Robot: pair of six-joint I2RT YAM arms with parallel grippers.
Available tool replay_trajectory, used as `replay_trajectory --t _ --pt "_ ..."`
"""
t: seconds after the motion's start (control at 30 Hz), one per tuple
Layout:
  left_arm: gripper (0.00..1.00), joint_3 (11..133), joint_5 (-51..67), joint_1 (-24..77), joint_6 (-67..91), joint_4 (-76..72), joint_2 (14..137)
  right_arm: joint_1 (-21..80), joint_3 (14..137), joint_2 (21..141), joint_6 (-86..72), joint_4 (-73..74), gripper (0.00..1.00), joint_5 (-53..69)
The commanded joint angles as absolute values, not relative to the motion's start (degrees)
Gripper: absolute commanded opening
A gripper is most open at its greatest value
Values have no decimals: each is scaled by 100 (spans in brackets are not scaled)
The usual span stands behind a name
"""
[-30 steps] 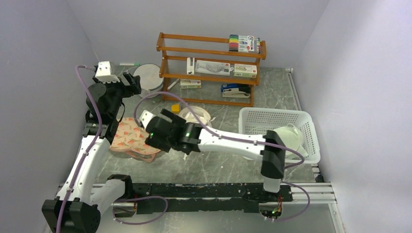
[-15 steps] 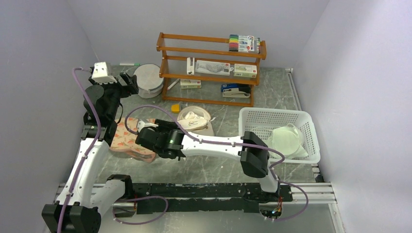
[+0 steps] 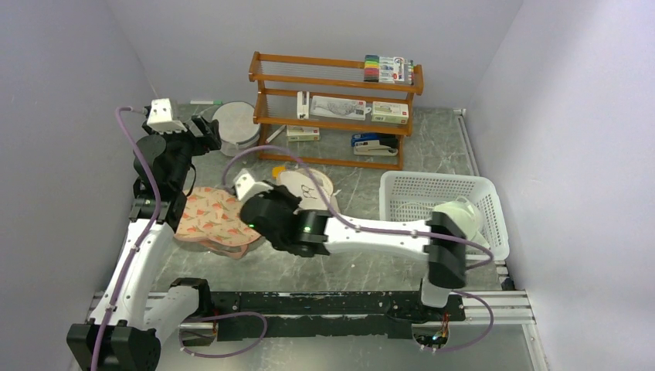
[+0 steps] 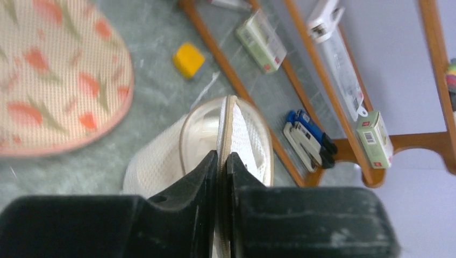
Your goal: Unzip the laundry bag and remove the bra
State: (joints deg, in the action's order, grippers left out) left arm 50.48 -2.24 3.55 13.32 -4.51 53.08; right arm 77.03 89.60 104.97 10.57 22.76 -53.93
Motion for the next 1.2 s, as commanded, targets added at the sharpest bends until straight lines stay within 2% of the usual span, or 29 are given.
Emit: replay_trajectory --t 0.0,0.13,0.23,0.33,0.4,0.47,0.57,0.7,0.73,0.87,0.93,1.0,1.07,1.13,1.17 --pt "95 5053 113 290 1362 -682 5384 7681 7641 9338 532 -431 5 -5942" --pt "95 5058 324 298 1410 -720 5525 7659 6359 8518 -48 -2539 4 -6143" --pt "94 5095 569 307 1414 -738 5657 7615 5688 8222 -370 -3707 2 -6788" --pt "93 5111 797 315 1431 -788 5755 7582 5205 7996 -1221 -3887 2 -7314" --pt "93 5121 899 337 1439 -800 5803 7577 5033 7811 -2295 -3390 2 -7619" --pt "93 5142 915 378 1414 -765 5846 7545 4962 7600 -3816 -2283 2 -7853" --pt "93 5172 818 516 1303 -686 5878 7494 5100 7440 -6361 284 2 -8105" --pt "94 5195 552 927 989 -579 5946 7462 5454 7589 -10545 3927 5 -8191" --pt "94 5201 493 1056 892 -556 5980 7458 5563 7684 -11468 4823 7 -8203" --pt "94 5315 296 1526 644 -350 6219 7483 5996 8267 -14312 7791 27 -7988" --pt "95 5351 283 1653 609 -304 6288 7501 5944 8292 -13944 7811 43 -7637" --pt "95 5349 323 1752 611 -316 6336 7608 5779 8128 -13323 7623 51 -7428" --pt "95 5371 421 1808 634 -316 6387 7678 5432 7719 -11735 6855 57 -7473" --pt "95 5458 585 1847 670 -207 6491 7655 5169 7151 -9687 5629 70 -7460" --pt "95 5513 697 1858 711 -117 6559 7610 5024 6850 -8278 4466 76 -7364"
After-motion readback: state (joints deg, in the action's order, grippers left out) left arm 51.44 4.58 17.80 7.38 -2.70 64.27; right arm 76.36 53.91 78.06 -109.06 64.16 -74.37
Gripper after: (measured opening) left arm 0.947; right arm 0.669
